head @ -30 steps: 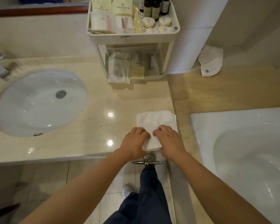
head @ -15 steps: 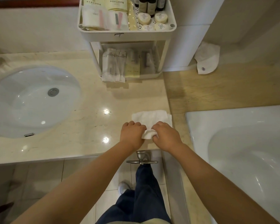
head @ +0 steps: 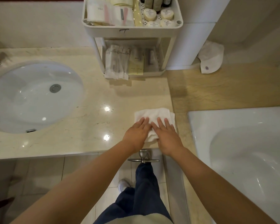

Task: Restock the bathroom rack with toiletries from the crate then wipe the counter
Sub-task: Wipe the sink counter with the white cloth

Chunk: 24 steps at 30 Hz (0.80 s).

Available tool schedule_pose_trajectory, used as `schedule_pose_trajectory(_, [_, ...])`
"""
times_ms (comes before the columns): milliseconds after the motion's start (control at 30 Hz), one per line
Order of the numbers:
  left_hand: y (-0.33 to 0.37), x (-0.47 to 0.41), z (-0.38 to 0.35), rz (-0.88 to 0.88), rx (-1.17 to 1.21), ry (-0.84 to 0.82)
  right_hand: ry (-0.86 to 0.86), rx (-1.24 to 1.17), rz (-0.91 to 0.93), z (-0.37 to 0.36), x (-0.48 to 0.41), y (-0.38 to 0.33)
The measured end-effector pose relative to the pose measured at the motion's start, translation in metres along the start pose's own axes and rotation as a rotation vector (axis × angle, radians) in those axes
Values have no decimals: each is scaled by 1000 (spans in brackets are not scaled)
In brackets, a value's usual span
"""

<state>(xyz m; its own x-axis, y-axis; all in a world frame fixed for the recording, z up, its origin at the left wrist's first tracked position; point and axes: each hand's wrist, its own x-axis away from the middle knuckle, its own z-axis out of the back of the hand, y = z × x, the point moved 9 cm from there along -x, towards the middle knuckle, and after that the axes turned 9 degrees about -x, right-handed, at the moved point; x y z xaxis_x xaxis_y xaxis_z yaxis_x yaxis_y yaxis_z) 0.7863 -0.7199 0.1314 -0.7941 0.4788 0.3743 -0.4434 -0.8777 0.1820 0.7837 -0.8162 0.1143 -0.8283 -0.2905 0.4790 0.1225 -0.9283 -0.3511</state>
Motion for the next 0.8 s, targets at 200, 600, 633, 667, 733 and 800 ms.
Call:
schedule_pose_trajectory(200, [-12,-11,1,-2,10,34,3,-8,-12,9,-25,0])
schedule_pose_trajectory(600, [-51,-75,37,33,48,51,-29,-11,-16,57,-95,11])
schedule_pose_trajectory(633, [-55,-81,41,32,42,60,-29,-7,-16,61,-102,11])
schedule_pose_trajectory(667, [-60,-87,46,36,37,66,-28,-3,-14,66,-109,10])
schedule_pose_trajectory(733, [-69,-100,53,55,26,65,-19,-1,-9,77,-124,10])
schedule_pose_trajectory(800, [-77,-112,60,67,21,63,-6,-2,-8,87,-137,10])
